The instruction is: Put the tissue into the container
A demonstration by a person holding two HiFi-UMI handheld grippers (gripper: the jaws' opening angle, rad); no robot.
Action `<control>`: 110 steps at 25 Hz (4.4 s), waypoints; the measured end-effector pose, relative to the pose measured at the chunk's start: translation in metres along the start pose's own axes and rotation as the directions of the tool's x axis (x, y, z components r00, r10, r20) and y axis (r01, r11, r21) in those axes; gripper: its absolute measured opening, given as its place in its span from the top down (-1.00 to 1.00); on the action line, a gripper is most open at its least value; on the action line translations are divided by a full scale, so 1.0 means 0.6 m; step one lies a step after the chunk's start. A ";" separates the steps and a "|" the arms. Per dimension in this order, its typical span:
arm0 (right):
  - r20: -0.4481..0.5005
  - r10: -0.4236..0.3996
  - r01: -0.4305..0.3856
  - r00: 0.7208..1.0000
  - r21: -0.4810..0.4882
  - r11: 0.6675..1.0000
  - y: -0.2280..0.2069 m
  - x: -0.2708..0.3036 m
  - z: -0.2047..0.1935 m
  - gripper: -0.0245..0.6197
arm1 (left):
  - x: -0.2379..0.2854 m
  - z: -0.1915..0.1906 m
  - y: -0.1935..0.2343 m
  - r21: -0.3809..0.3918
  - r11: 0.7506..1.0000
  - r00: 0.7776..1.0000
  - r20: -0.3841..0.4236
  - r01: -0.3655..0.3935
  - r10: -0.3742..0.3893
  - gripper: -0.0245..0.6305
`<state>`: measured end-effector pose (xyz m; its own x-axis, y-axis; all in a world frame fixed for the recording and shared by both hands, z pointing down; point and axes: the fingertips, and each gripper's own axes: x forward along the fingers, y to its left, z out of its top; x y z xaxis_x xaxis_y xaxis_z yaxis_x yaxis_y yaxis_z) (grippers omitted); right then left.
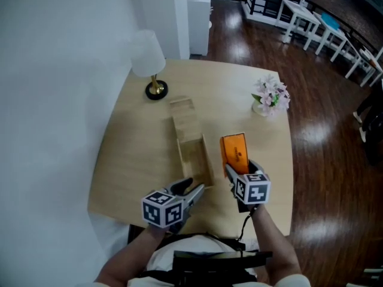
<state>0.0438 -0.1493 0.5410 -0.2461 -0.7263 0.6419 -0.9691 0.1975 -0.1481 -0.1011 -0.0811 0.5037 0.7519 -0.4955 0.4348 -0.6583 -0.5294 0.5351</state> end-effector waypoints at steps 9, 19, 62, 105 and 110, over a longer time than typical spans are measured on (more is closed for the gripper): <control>0.008 0.034 -0.034 0.999 -0.019 0.999 0.077 0.029 0.008 -0.15 | -0.038 -0.003 0.047 -0.005 1.000 1.000 0.008 -0.013 0.013 0.30; -0.007 0.079 -0.080 0.997 -0.033 0.996 0.159 0.054 0.007 -0.15 | -0.067 -0.008 0.077 -0.019 1.000 1.000 0.005 -0.015 0.016 0.30; -0.169 0.056 -0.056 0.984 0.005 0.998 0.210 0.142 -0.062 -0.22 | -0.076 -0.030 0.101 -0.060 0.997 0.999 -0.020 -0.044 0.042 0.30; 0.008 0.075 -0.075 0.997 -0.002 0.997 0.049 -0.017 0.008 0.61 | 0.008 0.008 -0.012 -0.024 0.998 0.997 0.056 0.050 -0.048 0.74; 0.022 0.049 -0.049 0.999 0.000 0.999 0.016 -0.040 0.011 0.79 | 0.019 0.004 -0.040 -0.019 0.998 0.996 0.055 0.066 -0.065 0.84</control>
<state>0.0403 -0.1343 0.5188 -0.2934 -0.7299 0.6173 -0.9559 0.2329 -0.1790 -0.0765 -0.0759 0.4939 0.7902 -0.4968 0.3588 -0.6062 -0.5477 0.5767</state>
